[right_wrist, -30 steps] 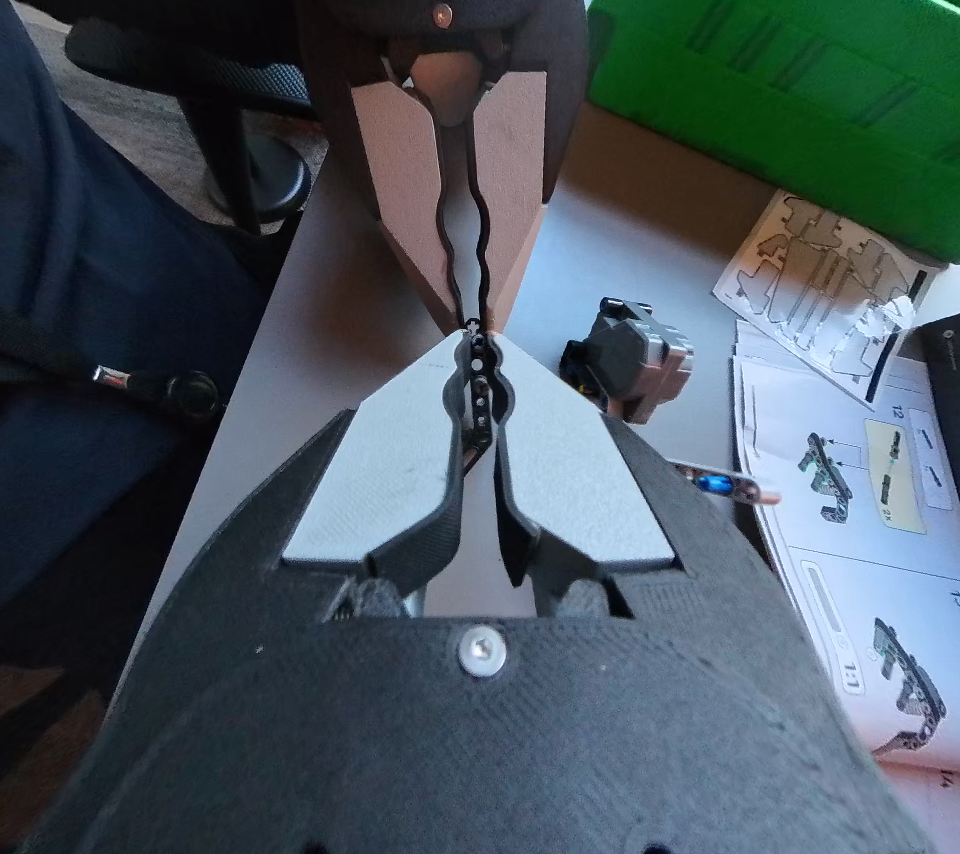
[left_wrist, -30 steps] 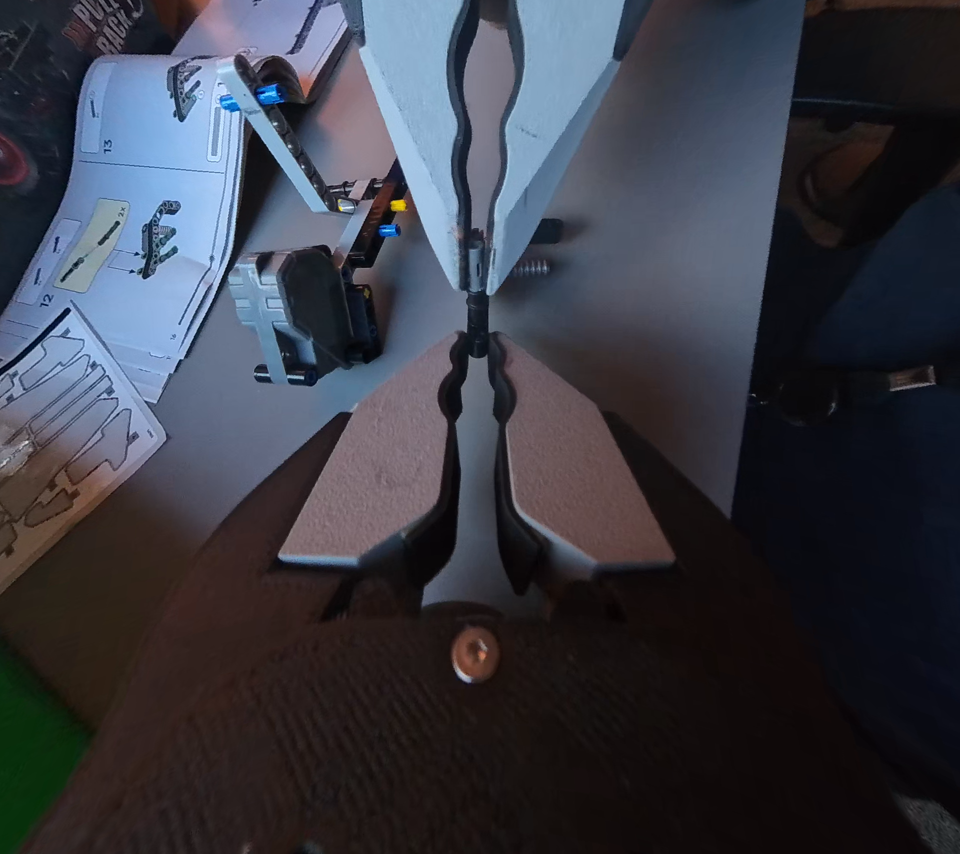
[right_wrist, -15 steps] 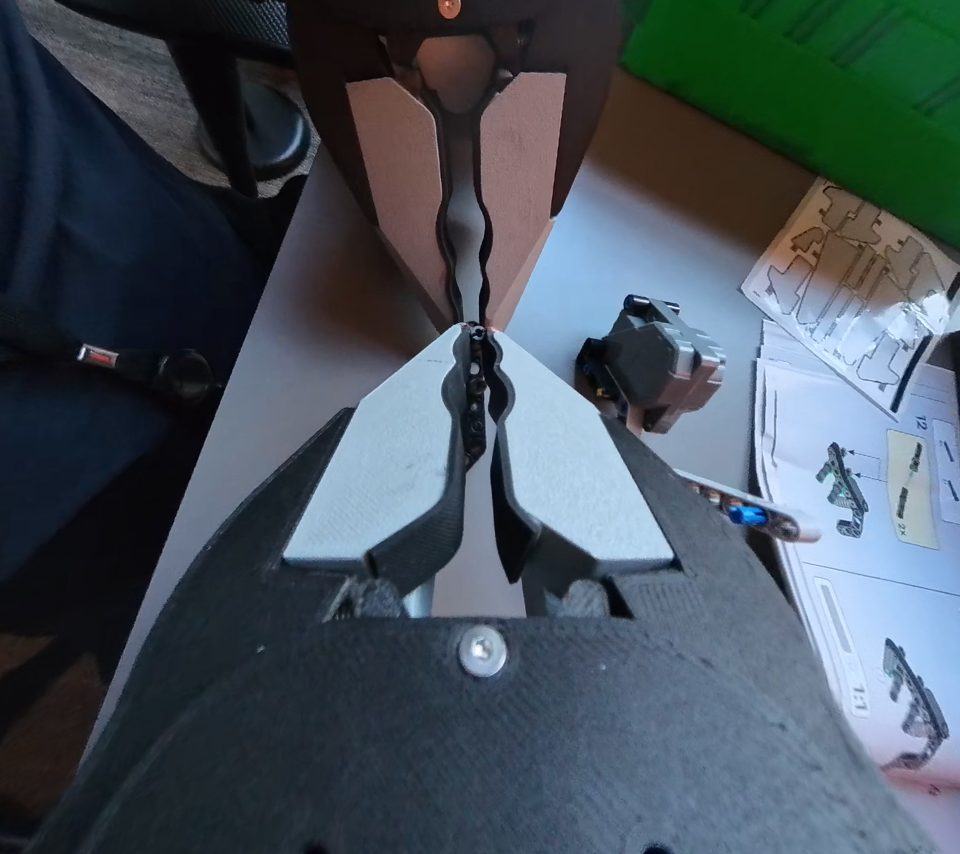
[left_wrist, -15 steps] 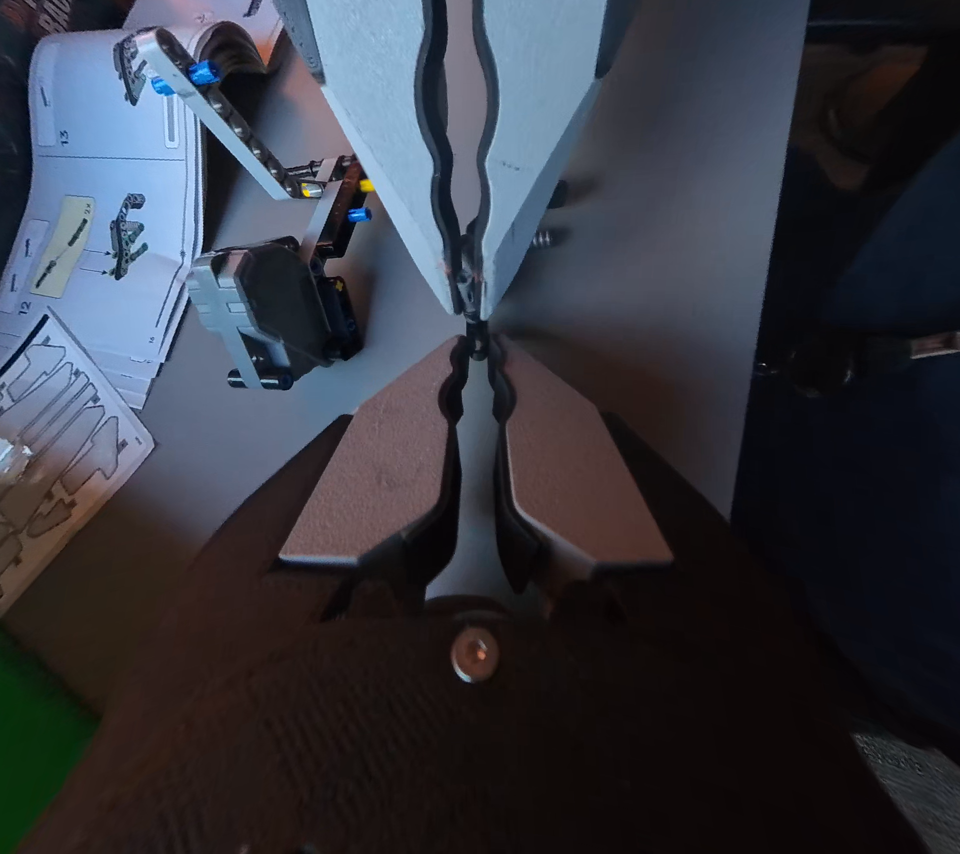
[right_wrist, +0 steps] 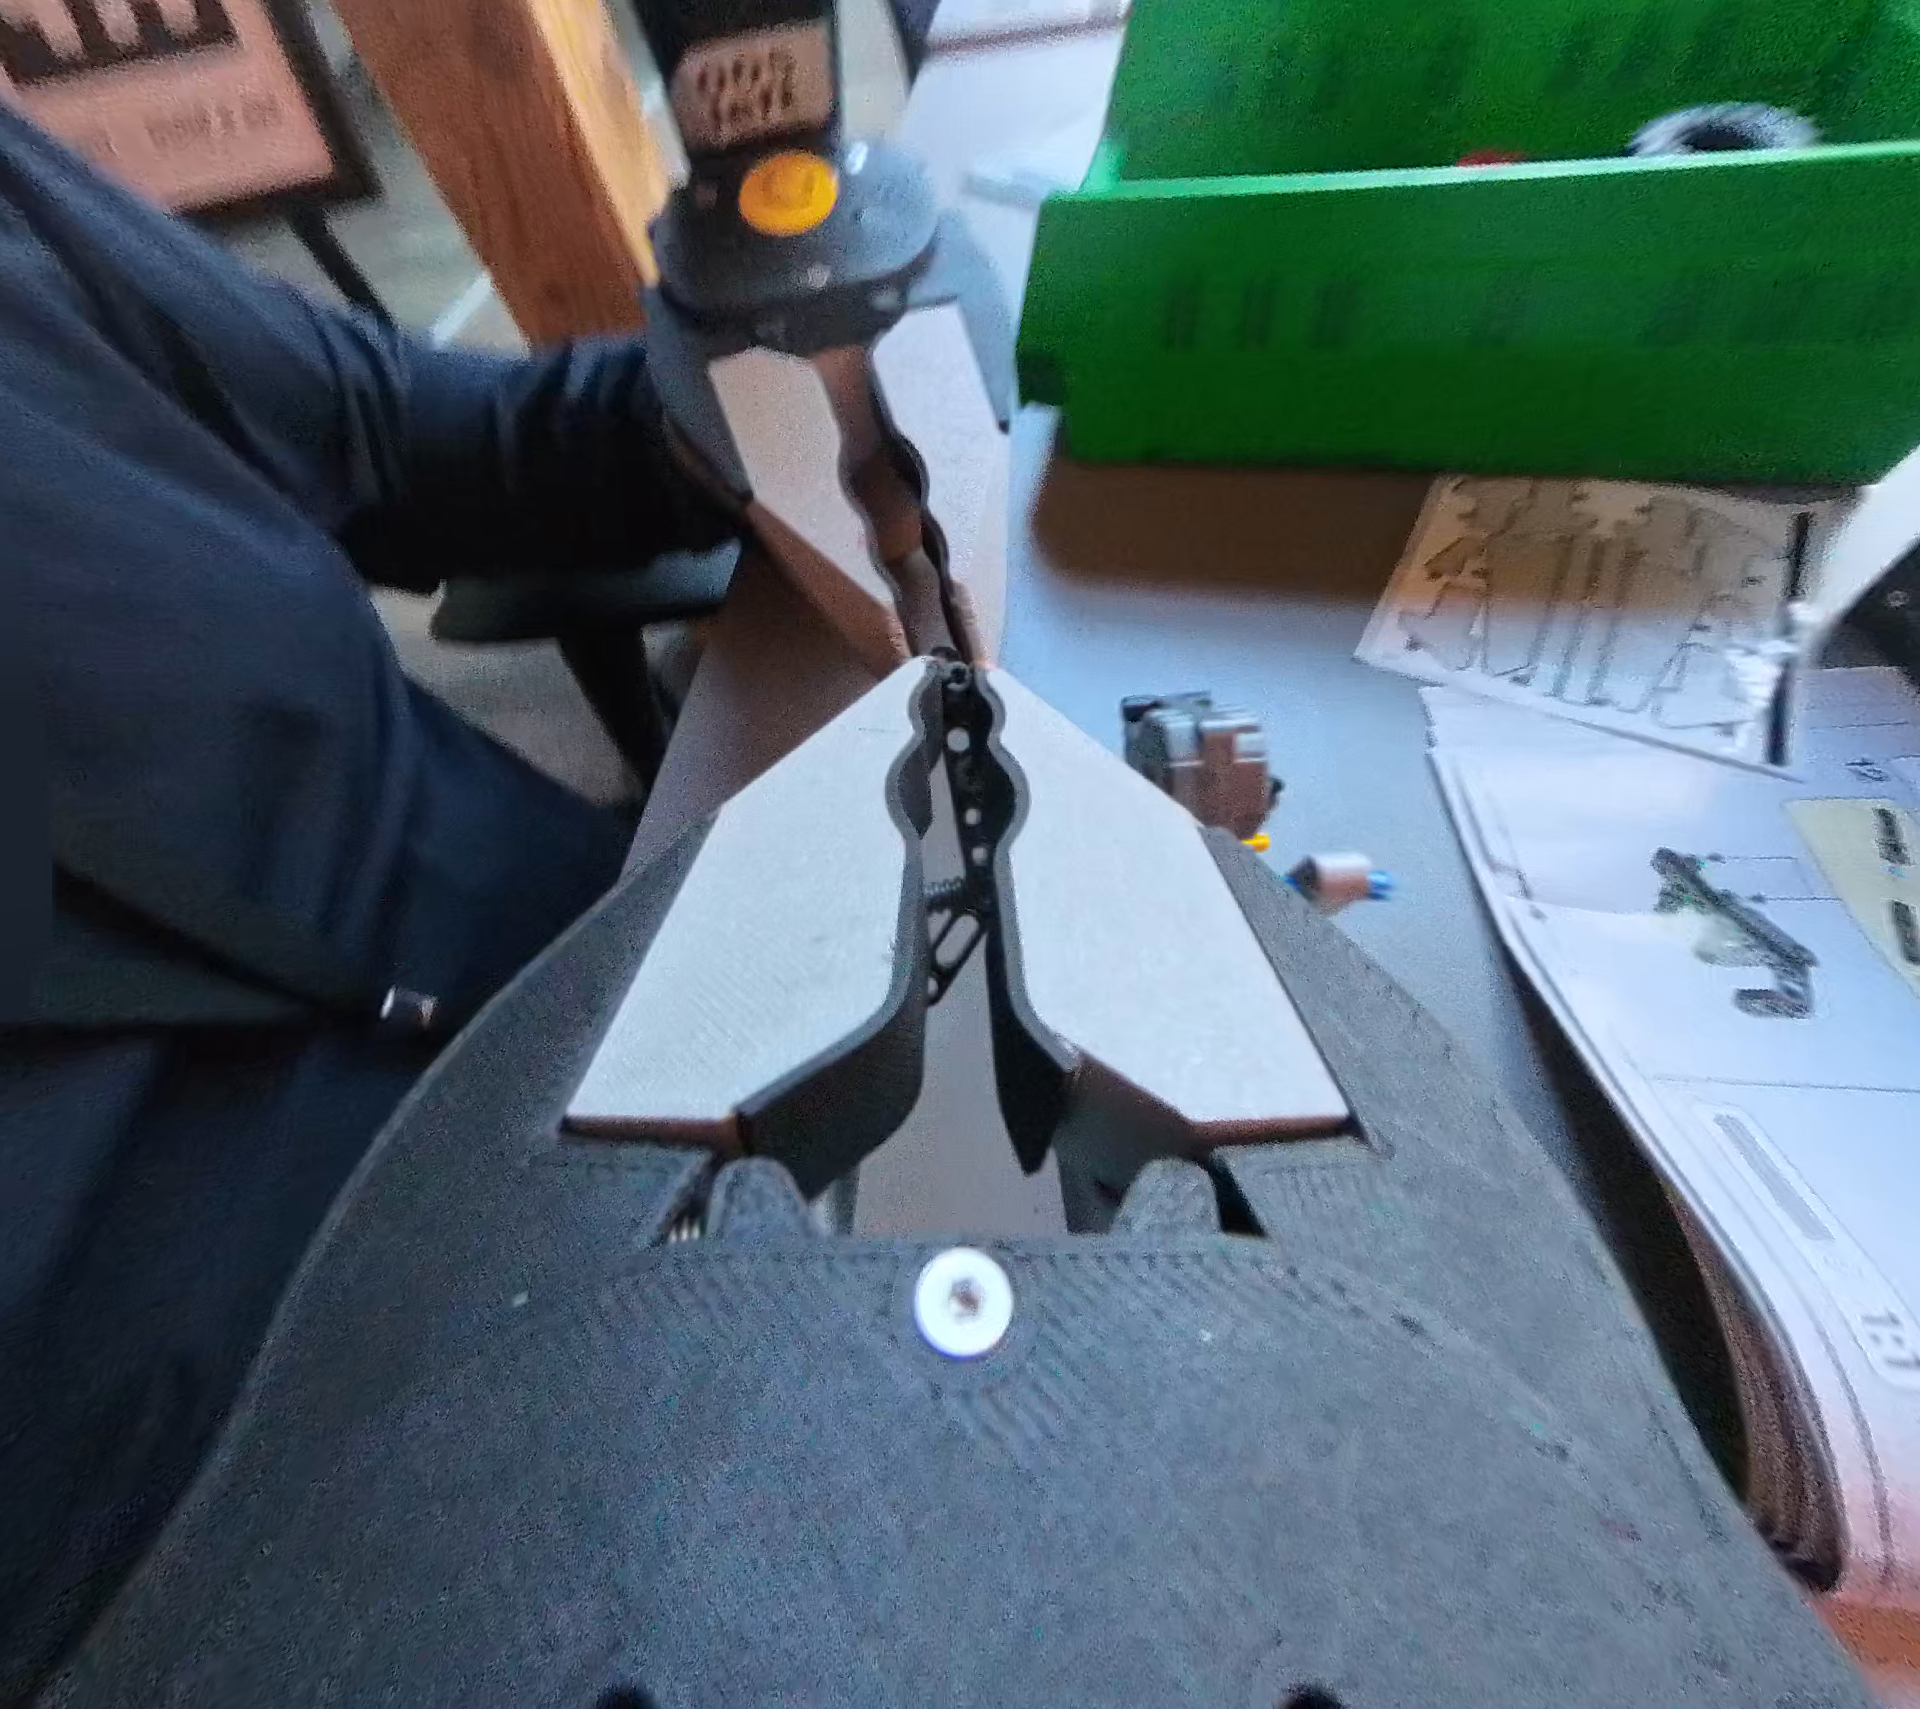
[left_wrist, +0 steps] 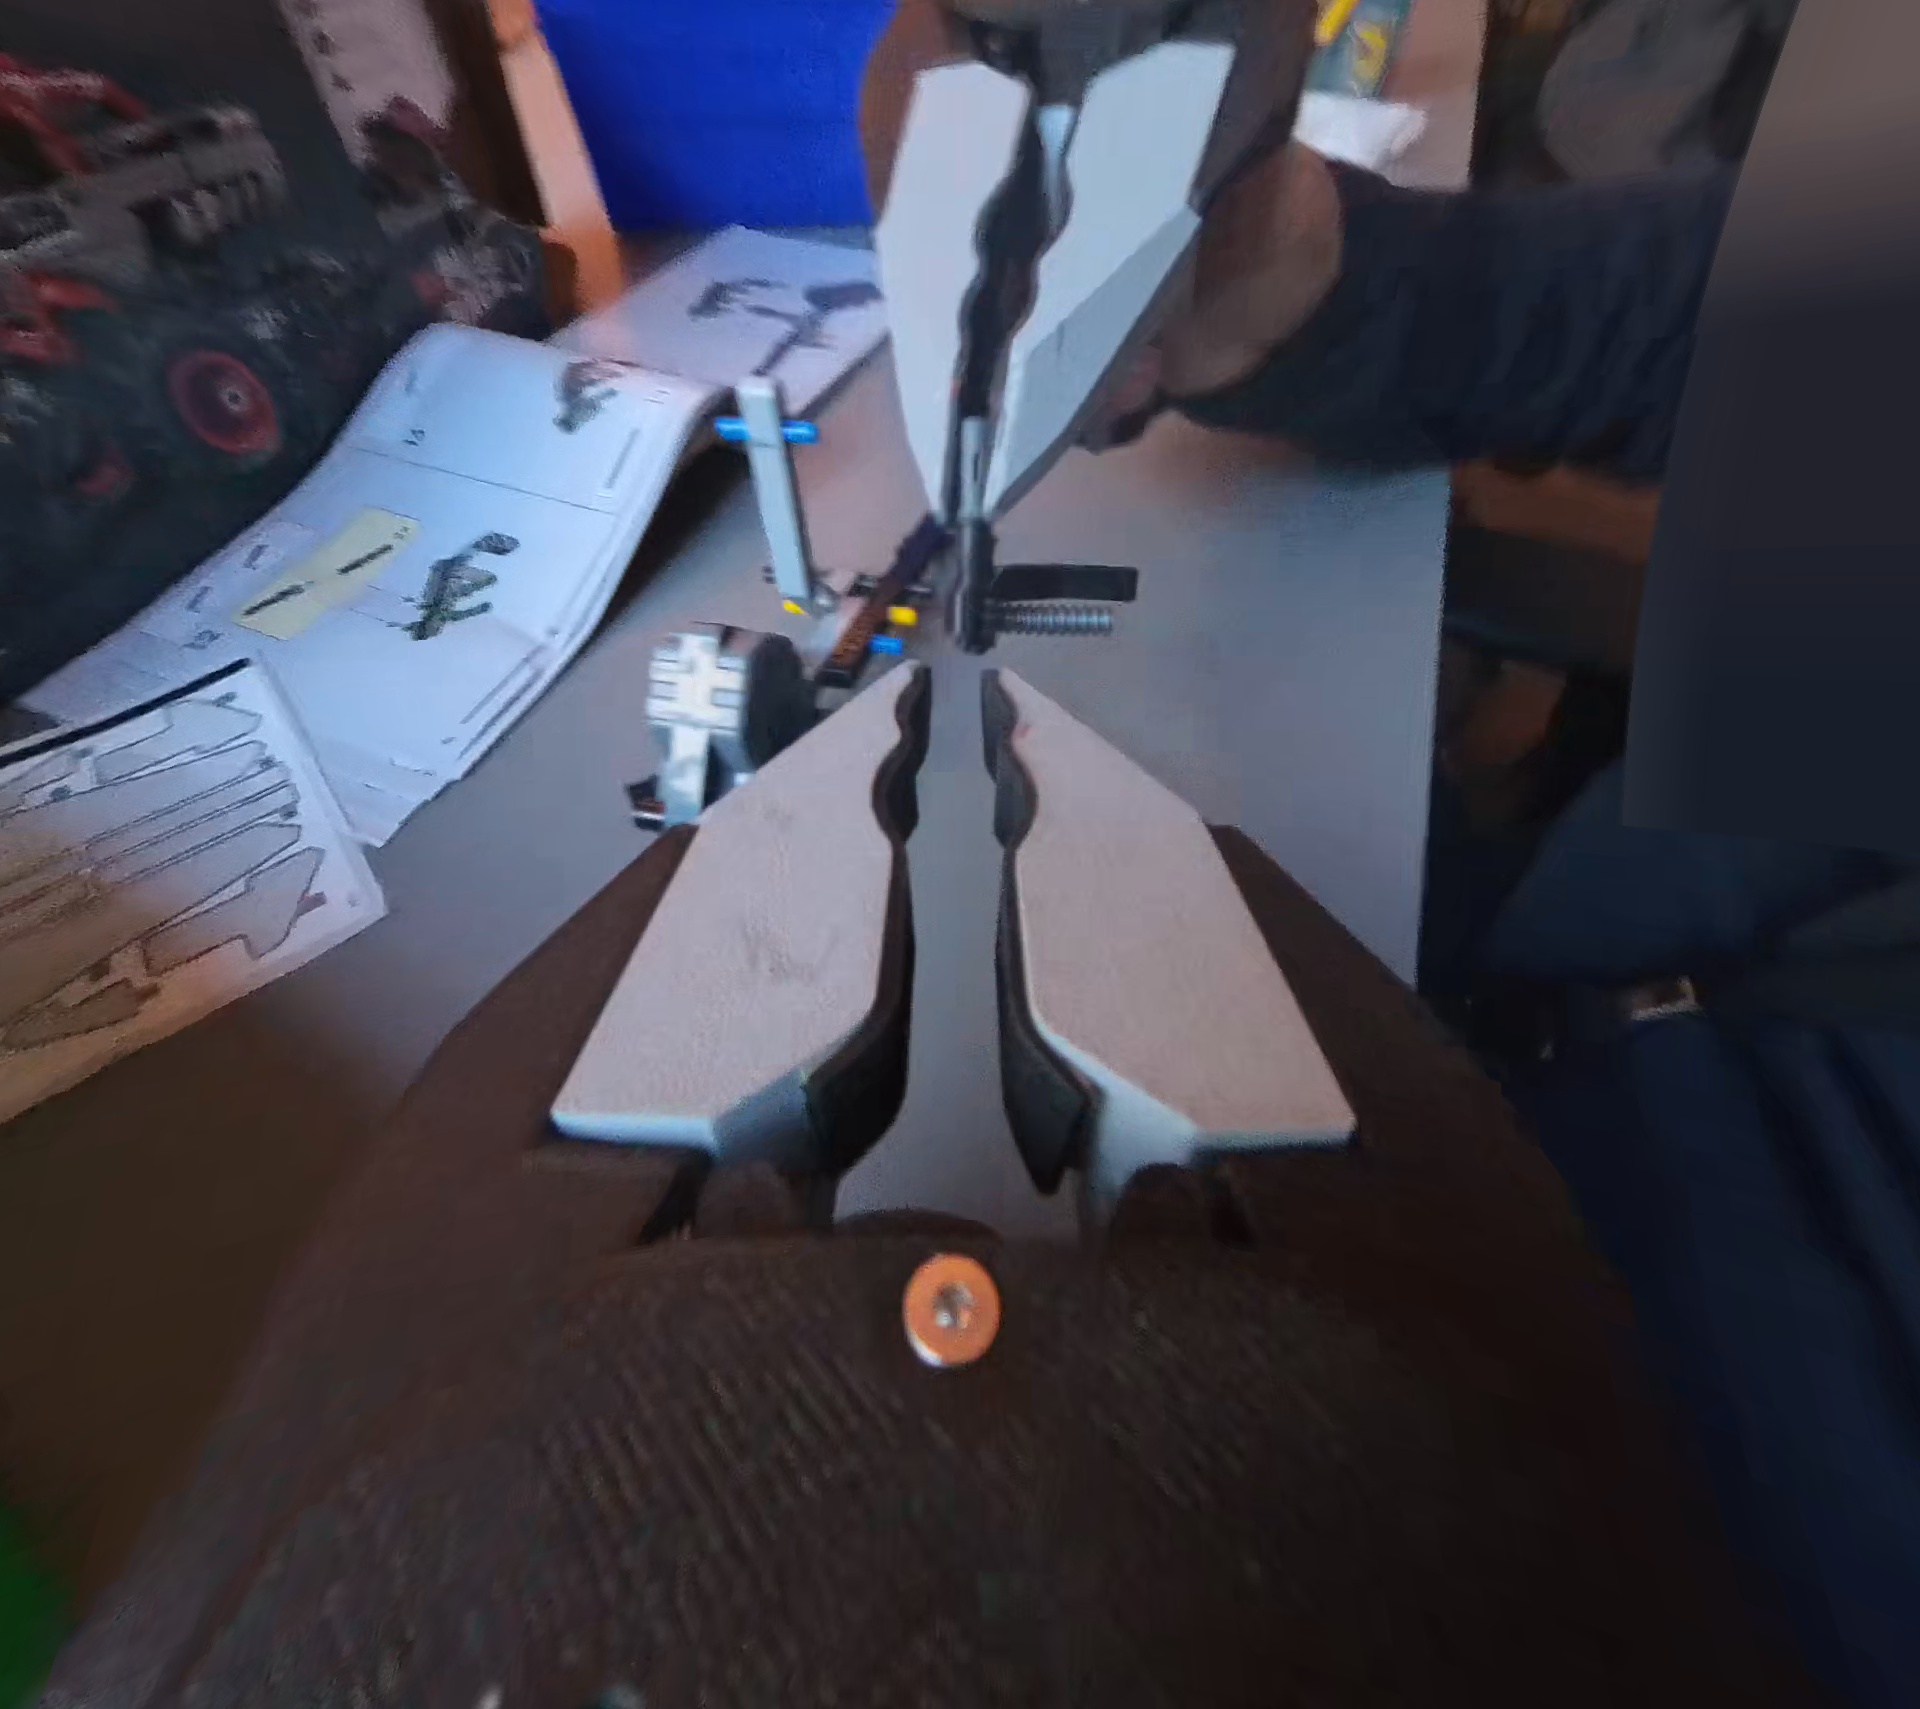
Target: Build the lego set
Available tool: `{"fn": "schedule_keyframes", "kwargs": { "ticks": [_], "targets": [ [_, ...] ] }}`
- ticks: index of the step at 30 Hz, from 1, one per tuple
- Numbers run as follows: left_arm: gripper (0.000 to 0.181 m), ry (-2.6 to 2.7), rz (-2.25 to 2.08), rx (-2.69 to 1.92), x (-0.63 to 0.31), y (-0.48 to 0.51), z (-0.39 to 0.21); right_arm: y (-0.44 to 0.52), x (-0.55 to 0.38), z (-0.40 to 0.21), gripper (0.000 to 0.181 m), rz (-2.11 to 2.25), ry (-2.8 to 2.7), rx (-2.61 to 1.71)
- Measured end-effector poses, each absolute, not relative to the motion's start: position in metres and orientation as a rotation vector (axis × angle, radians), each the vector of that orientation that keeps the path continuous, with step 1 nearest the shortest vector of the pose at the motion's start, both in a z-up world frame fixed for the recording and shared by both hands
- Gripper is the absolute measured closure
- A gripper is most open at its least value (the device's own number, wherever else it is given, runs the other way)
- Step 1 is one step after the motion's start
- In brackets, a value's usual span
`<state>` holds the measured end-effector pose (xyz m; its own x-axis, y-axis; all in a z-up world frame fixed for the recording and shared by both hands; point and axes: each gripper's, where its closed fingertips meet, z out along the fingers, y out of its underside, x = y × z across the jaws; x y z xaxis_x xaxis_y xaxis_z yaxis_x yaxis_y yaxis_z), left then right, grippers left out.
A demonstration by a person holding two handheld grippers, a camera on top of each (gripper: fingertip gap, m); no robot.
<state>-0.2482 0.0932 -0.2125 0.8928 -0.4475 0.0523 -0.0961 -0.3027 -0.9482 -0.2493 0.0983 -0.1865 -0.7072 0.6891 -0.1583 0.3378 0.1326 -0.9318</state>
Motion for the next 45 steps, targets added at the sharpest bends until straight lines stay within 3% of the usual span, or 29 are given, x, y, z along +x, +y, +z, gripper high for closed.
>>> {"fn": "schedule_keyframes", "kwargs": {
  "ticks": [6,9,13,28,41,45],
  "targets": [
    [0.152,0.306,-0.408,-1.72,-0.248,0.099,-0.189,0.104,-0.251,-0.16,0.181,2.005,-1.852,-1.08],
    [0.171,0.272,-0.462,-1.618,-0.247,0.1,-0.174,0.102,-0.253,-0.161,0.181,2.006,-1.815,-1.072],
    [0.176,0.255,-0.56,-1.602,-0.242,0.102,-0.173,0.101,-0.253,-0.15,0.181,2.072,-1.73,-1.036],
    [0.177,0.323,-0.535,-1.597,-0.246,0.104,-0.174,0.105,-0.247,-0.17,0.18,1.8,-1.919,-0.939],
    [0.177,0.35,-0.579,-1.655,-0.248,0.1,-0.182,0.103,-0.245,-0.18,0.166,1.694,-1.99,-0.899],
    [0.177,0.391,-0.541,-1.689,-0.243,0.102,-0.188,0.103,-0.245,-0.18,0.177,1.682,-1.99,-0.901]
  ]
}}
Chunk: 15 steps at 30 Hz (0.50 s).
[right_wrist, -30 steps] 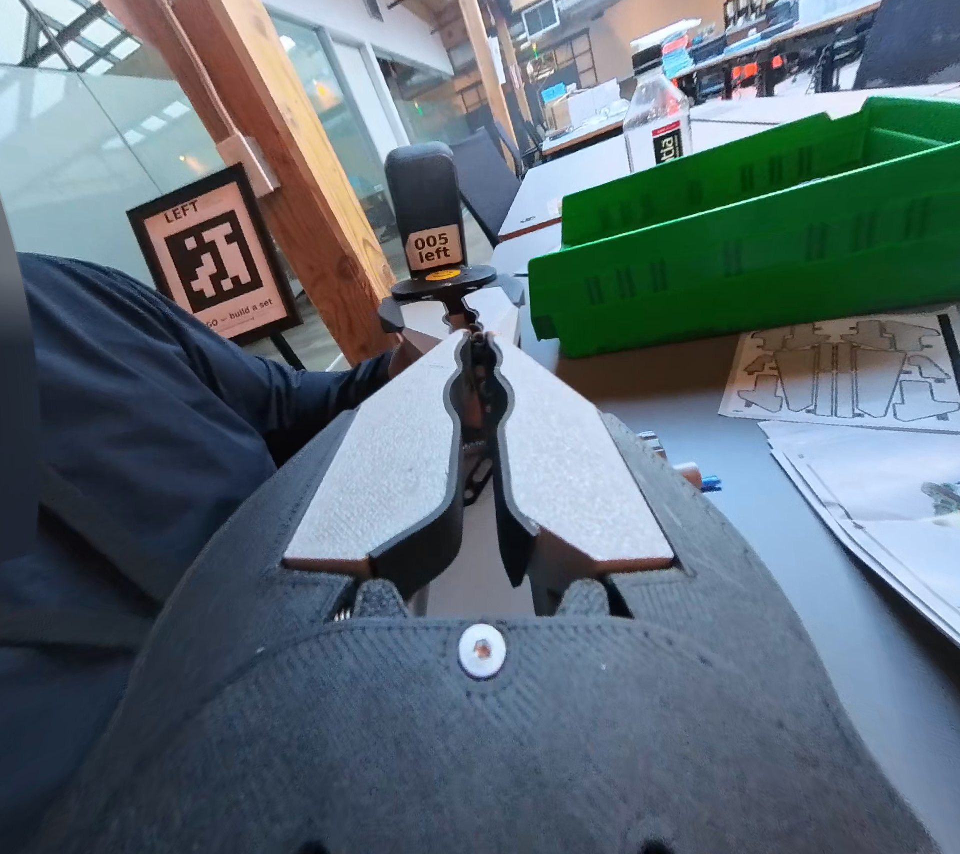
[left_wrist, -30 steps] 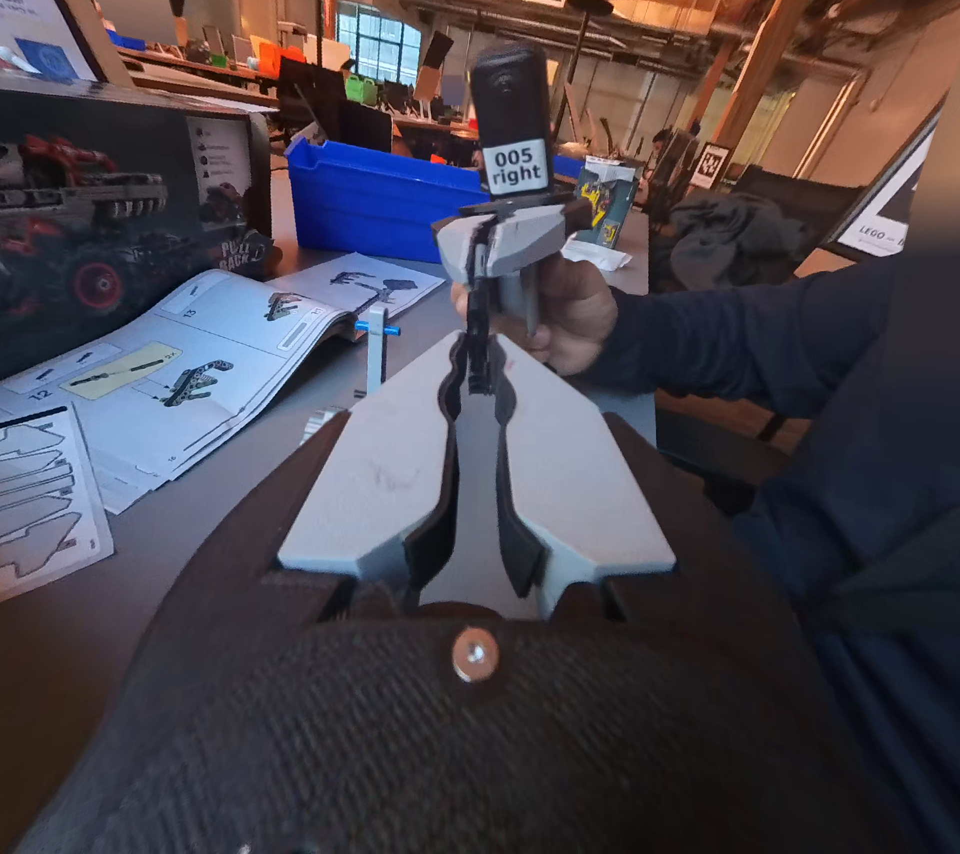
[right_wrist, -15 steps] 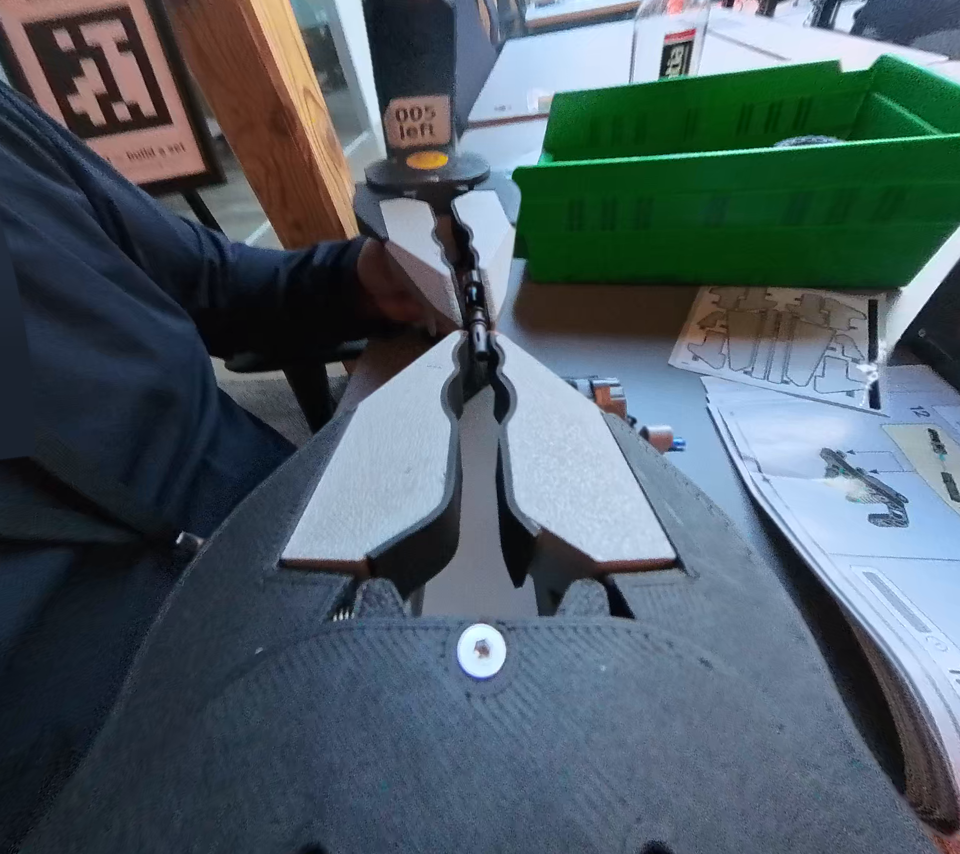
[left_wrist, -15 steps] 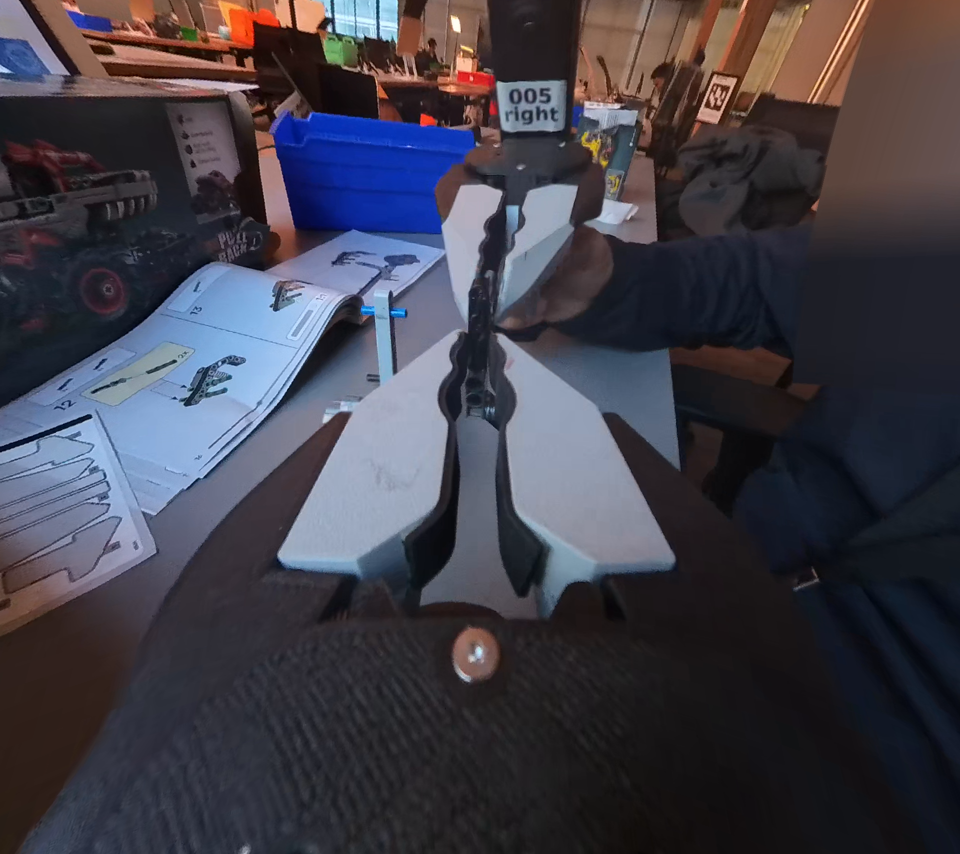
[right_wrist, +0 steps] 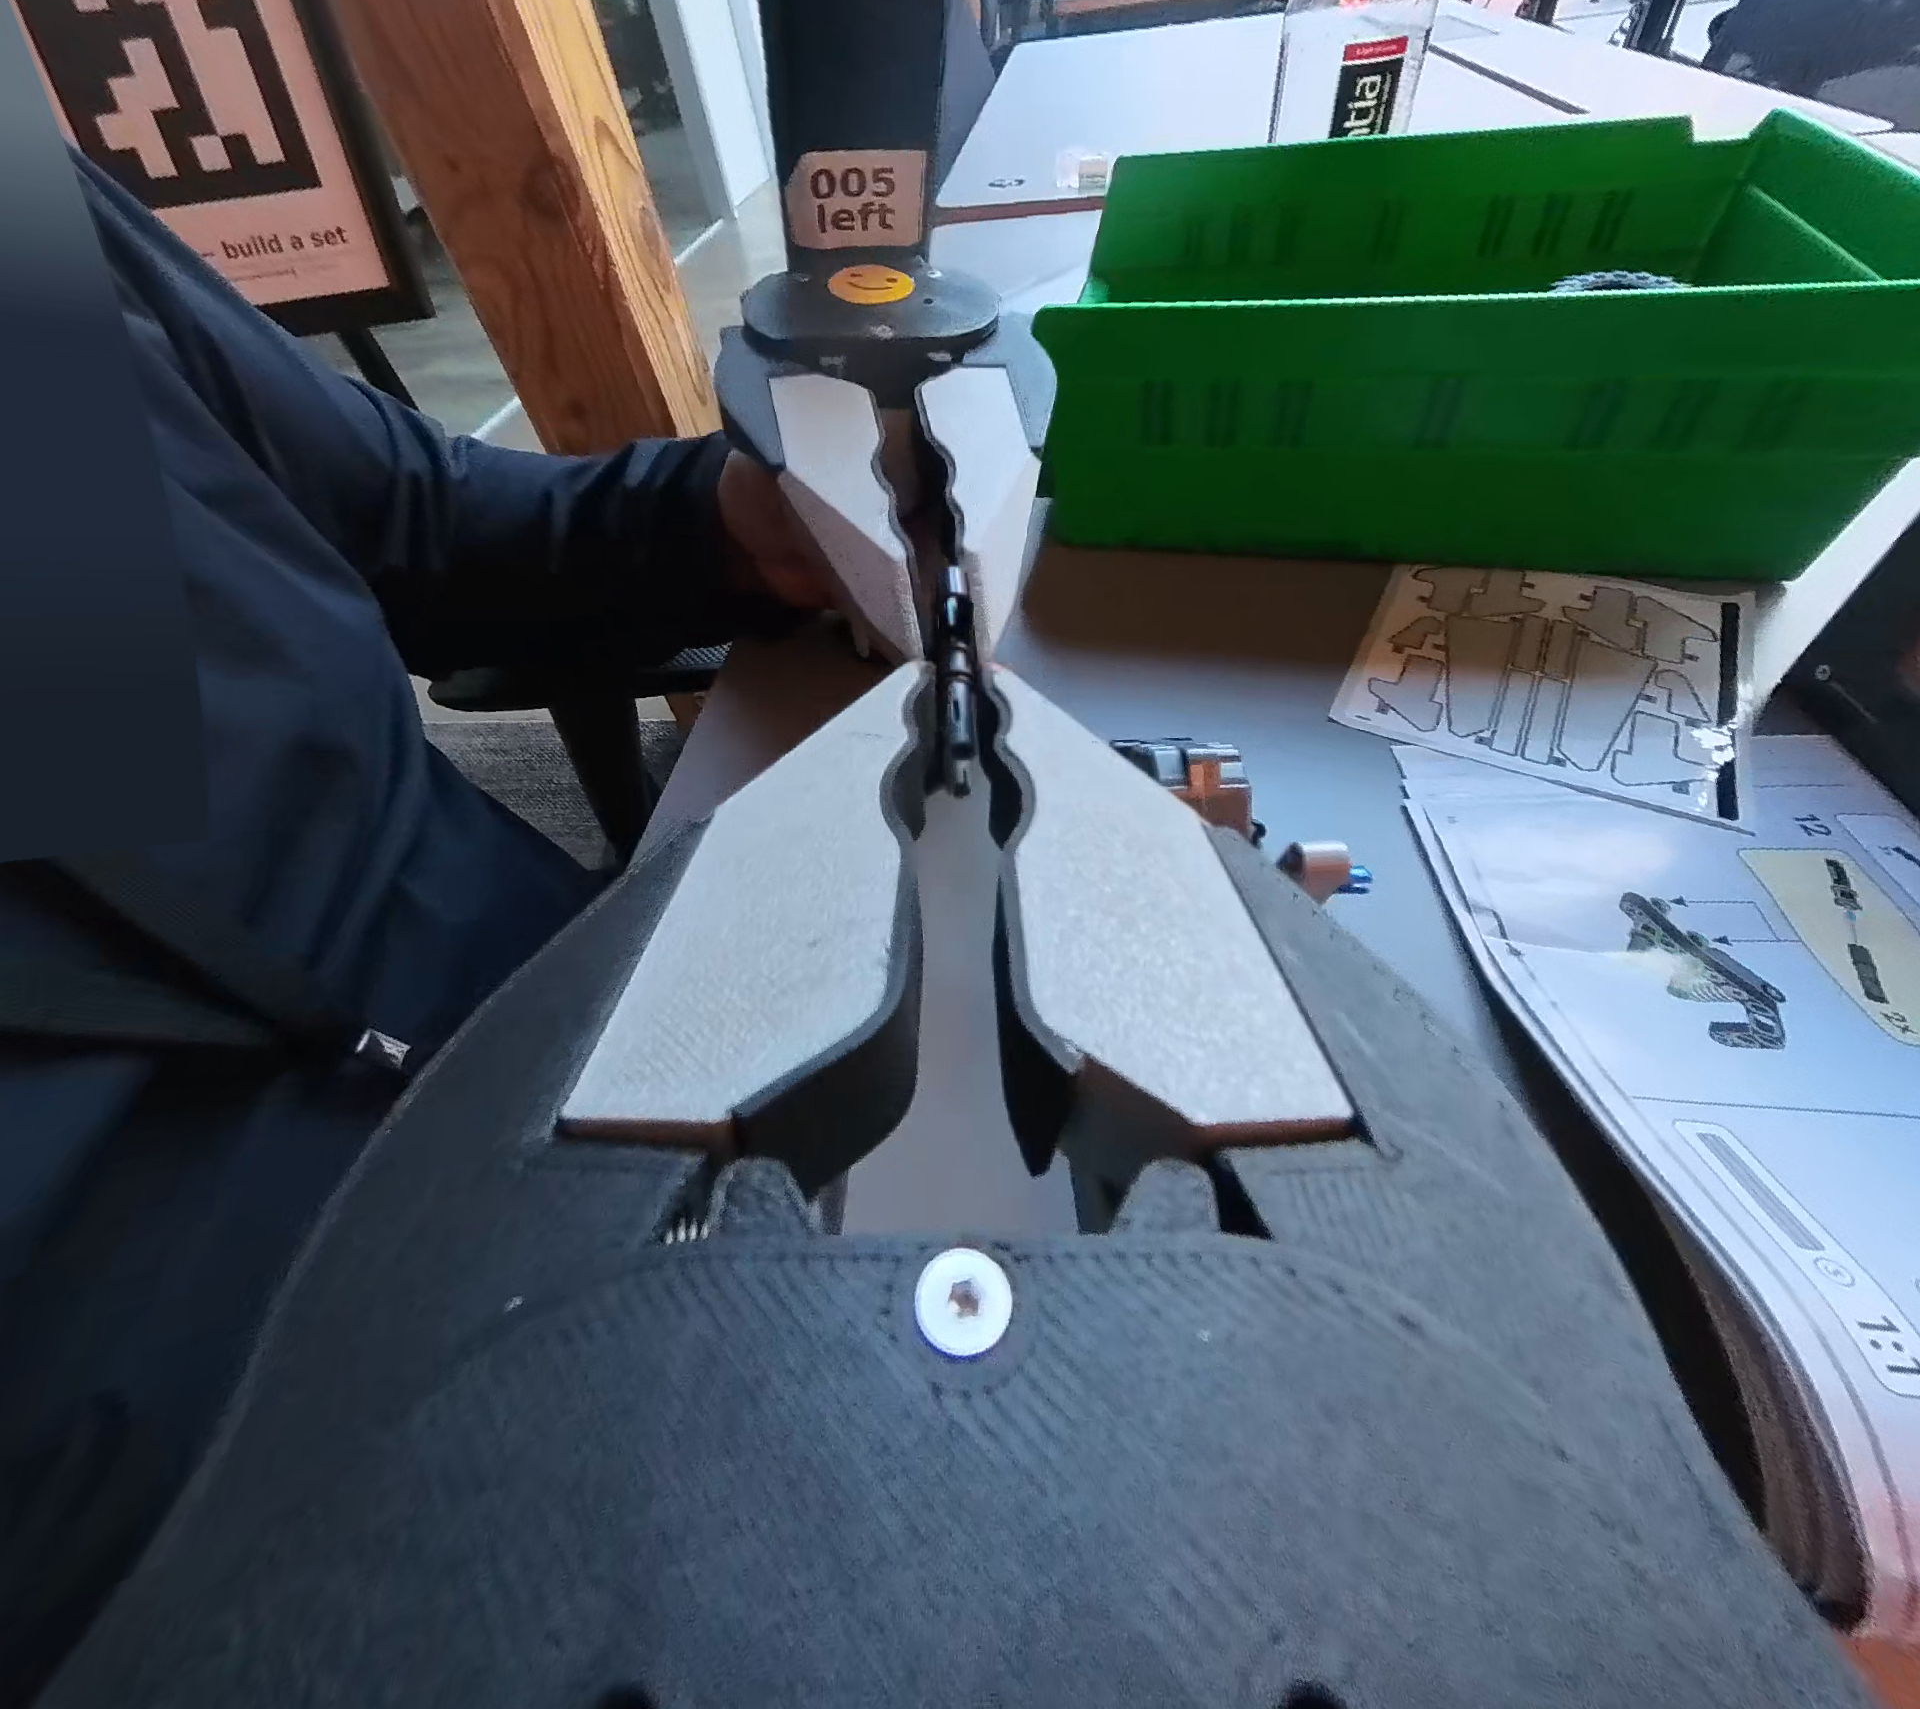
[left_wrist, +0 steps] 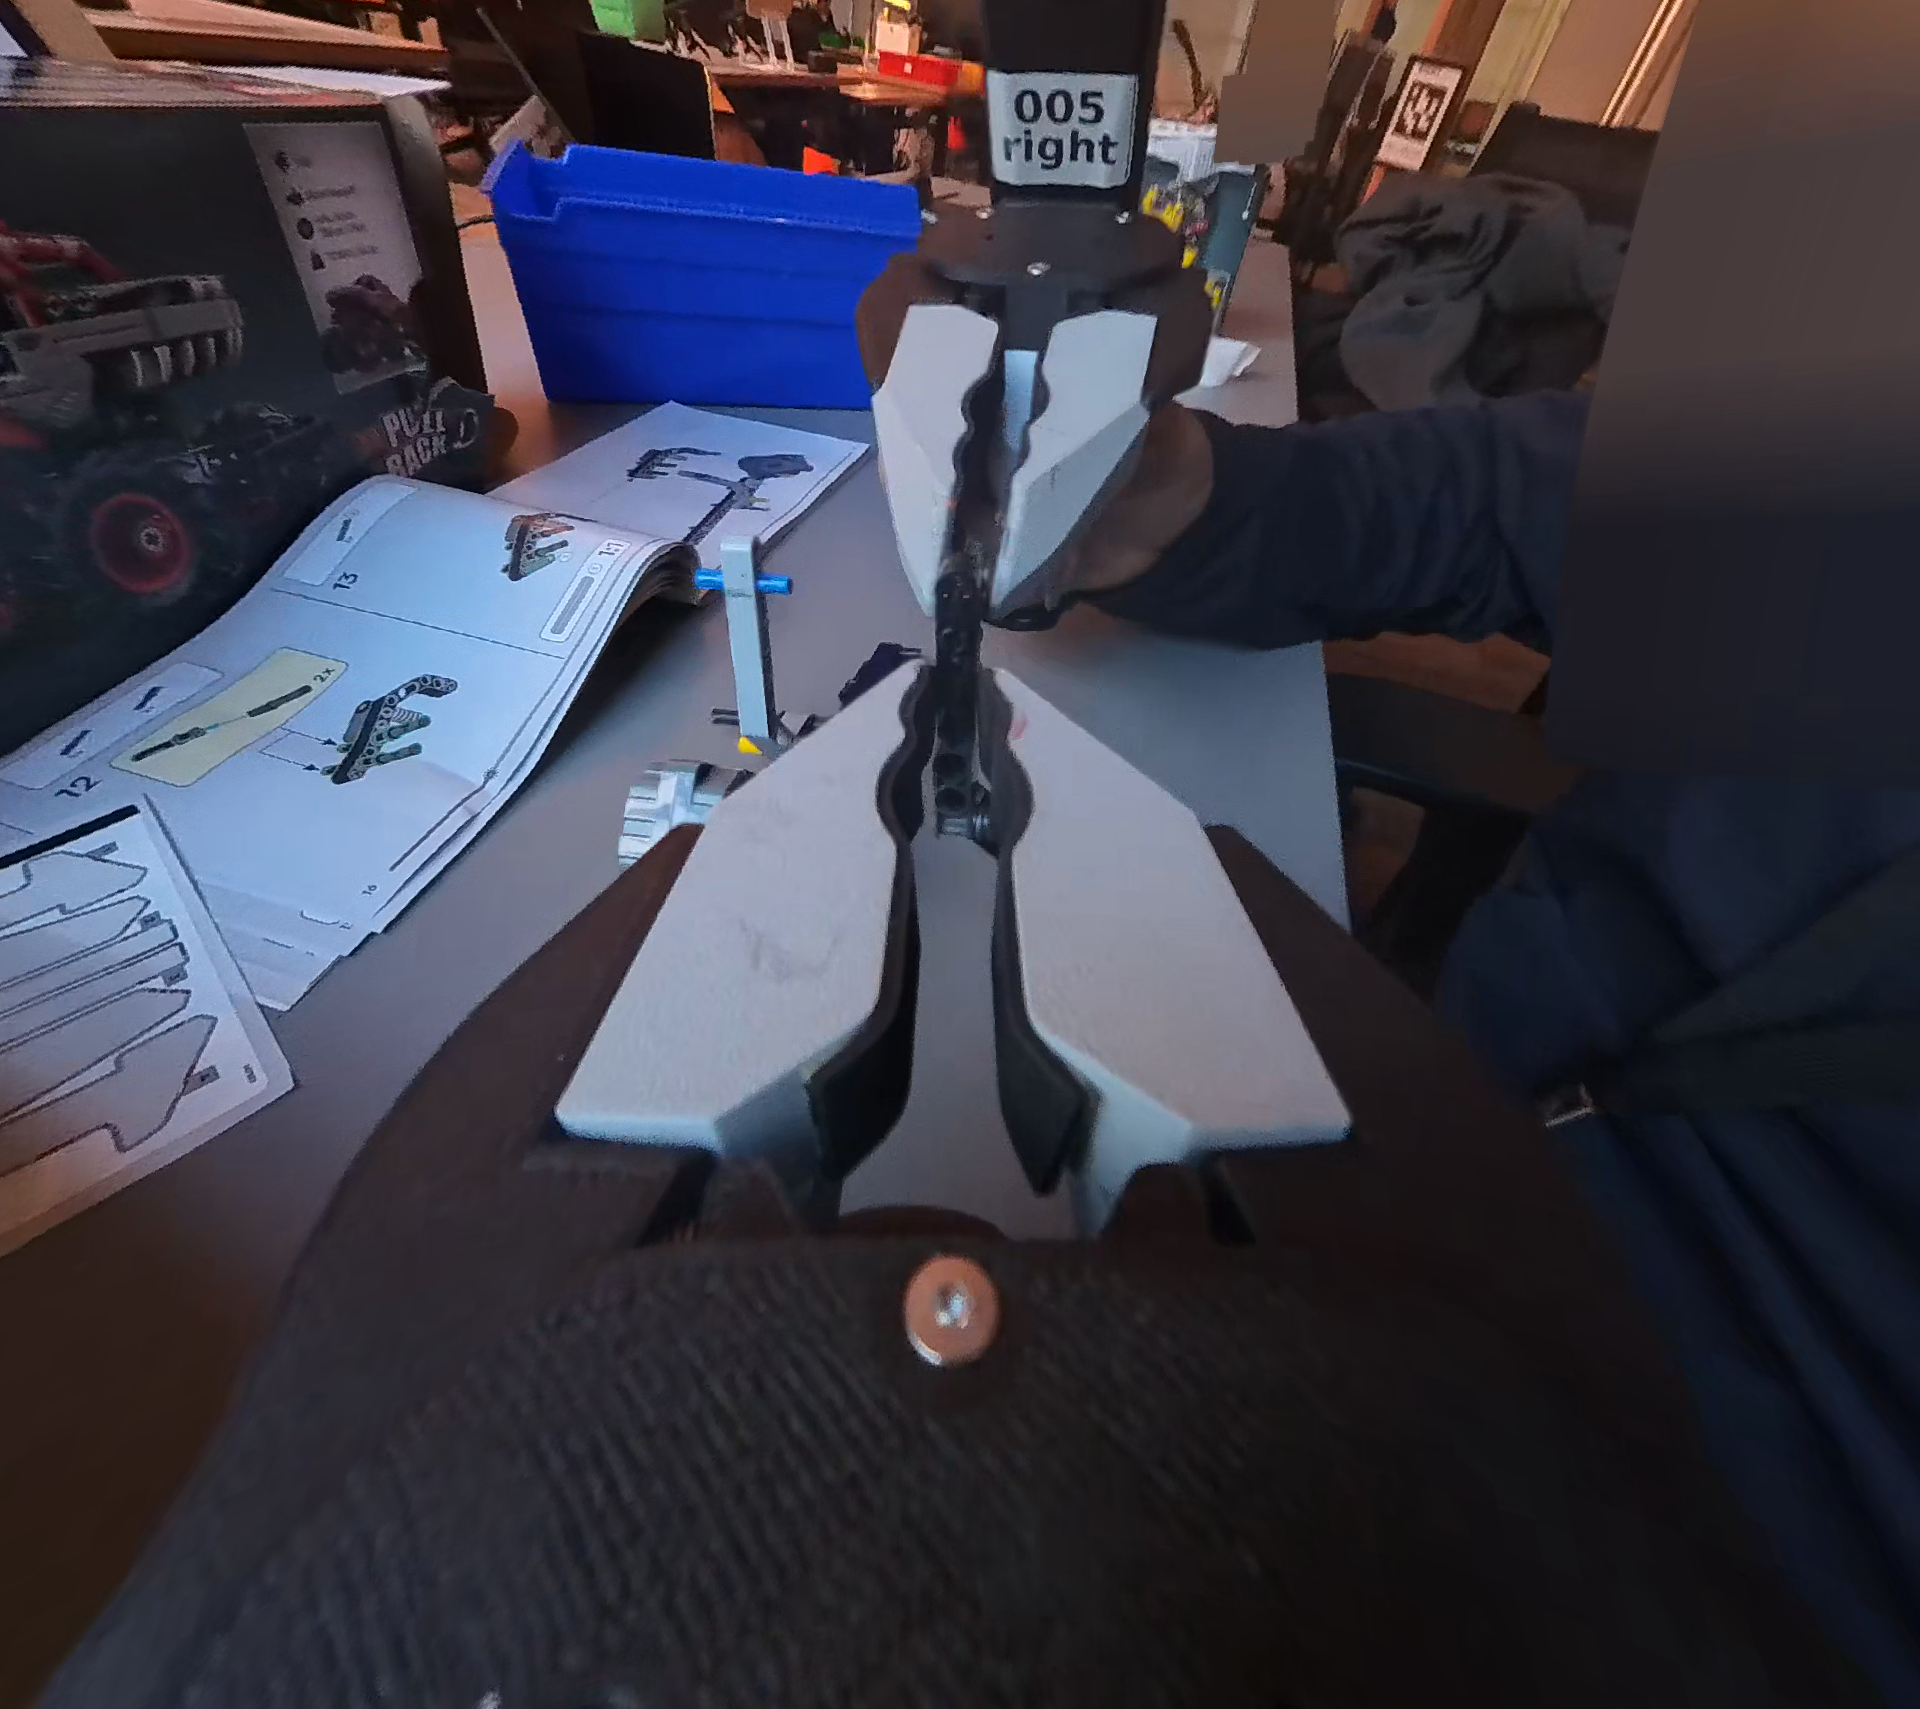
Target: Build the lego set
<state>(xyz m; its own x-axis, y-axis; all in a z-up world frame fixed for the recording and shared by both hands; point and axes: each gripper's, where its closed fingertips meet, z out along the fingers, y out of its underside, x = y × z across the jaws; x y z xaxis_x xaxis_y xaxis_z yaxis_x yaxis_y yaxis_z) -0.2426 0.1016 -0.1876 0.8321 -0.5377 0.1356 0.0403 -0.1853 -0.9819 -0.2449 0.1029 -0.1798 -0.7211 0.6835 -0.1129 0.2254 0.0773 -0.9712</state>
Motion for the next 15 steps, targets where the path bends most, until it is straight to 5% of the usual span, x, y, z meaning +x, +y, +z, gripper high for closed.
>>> {"fn": "schedule_keyframes", "kwargs": {
  "ticks": [15],
  "targets": [
    [0.176,0.403,-0.47,-1.708,-0.241,0.11,-0.191,0.104,-0.247,-0.19,0.178,1.732,-1.999,-0.956]
  ]
}}
